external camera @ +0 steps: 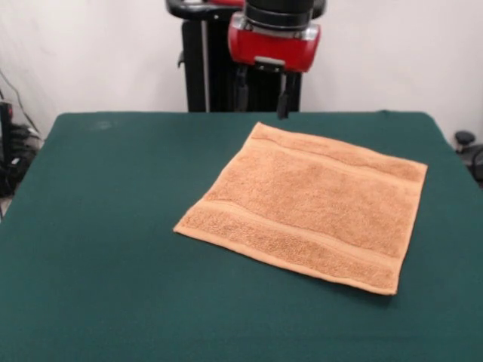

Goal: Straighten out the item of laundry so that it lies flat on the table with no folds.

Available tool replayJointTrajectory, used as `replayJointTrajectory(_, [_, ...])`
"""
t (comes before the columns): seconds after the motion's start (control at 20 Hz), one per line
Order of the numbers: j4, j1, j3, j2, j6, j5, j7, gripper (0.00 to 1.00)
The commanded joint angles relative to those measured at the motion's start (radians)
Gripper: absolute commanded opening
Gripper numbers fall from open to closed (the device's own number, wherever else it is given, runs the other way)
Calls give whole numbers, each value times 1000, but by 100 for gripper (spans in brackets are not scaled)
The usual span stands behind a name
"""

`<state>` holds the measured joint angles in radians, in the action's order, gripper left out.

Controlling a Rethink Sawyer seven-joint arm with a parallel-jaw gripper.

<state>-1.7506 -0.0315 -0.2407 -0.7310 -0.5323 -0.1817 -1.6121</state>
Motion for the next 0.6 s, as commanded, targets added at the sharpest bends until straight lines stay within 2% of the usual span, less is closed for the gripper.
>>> replayJointTrajectory(0.05, [71,-4,9,69,46,3,-207,100])
replayJointTrajectory(0.25, [56,-63,61,35,52,19,-119,100])
replayJointTrajectory(0.5, [46,-160,119,-44,-12,56,35,100])
replayJointTrajectory(0.6, [43,-179,128,-57,-35,63,52,100])
